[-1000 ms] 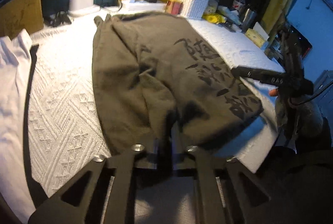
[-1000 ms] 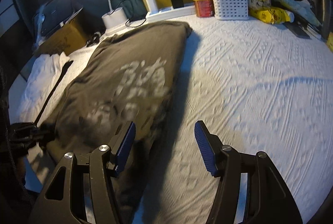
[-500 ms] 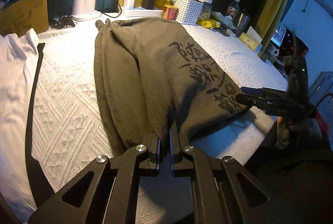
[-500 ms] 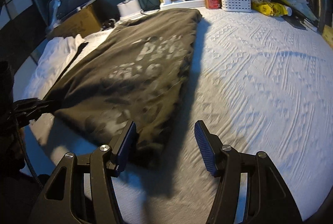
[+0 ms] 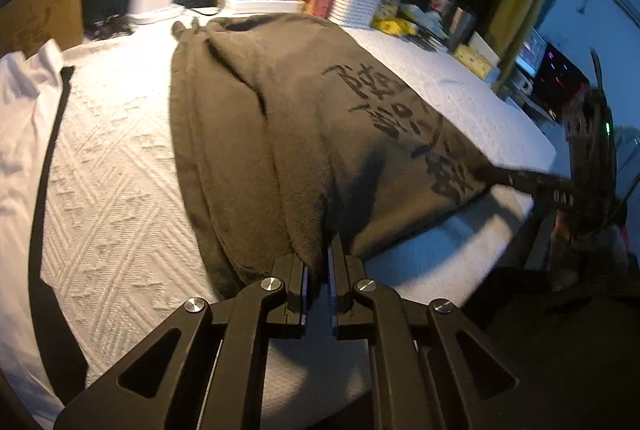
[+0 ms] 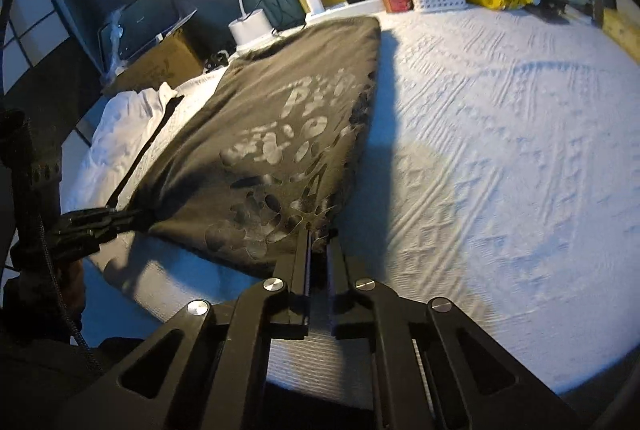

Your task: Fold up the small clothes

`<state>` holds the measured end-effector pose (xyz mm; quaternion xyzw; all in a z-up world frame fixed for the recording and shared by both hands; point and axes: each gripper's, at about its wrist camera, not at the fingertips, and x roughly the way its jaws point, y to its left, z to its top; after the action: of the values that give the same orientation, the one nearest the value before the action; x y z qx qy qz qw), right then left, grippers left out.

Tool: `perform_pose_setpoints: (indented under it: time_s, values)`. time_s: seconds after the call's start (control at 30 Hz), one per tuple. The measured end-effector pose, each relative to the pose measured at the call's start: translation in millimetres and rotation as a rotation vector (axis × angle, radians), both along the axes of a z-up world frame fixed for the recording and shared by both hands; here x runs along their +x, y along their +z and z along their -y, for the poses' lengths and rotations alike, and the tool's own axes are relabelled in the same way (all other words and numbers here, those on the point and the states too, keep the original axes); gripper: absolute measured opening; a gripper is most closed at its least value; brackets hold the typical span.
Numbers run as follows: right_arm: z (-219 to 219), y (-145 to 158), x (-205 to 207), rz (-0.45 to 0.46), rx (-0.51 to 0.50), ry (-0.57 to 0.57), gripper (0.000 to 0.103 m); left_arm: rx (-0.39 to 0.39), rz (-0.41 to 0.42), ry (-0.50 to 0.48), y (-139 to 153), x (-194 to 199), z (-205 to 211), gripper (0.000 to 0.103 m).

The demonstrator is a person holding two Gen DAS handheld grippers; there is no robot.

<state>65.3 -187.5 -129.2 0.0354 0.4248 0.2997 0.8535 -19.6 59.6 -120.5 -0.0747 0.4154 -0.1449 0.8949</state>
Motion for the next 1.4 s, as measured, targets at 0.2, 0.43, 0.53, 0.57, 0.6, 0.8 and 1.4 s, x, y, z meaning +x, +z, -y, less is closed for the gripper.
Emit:
perform_pose_setpoints:
  time_s: [0.2,0.43,0.53,0.57,0.6,0.8,1.4]
  values:
    - [8,2,-6,0.028,-0.075,-0.017,0.007,0.004,-0.015,-0.061,-1,-3,13,0.007]
    - [8,-9,-17,0.042,-0.136,-0.022,0.007,-0.004,0.057,0.016,15,-7,11,0.016]
    - [10,-9,-17,0.041,-0.132,-0.024,0.007,-0.032,0.083,0.055,19,-6,5,0.05]
    - [9,-9,-17,0.043,-0.132,-0.025,0.007,-0.038,0.081,0.06,19,-5,4,0.054]
    - [9,-9,-18,0.044,-0.133,-0.025,0.007,-0.041,0.078,0.061,19,-2,4,0.054]
    - [11,-10,-19,0.04,-0.124,-0.025,0.007,0.1,0.006,0.082,1,11,19,0.054]
    - [7,-13,-17,0.089,-0.117,-0.03,0.013,0.172,-0.01,0.011,-4,11,37,0.077]
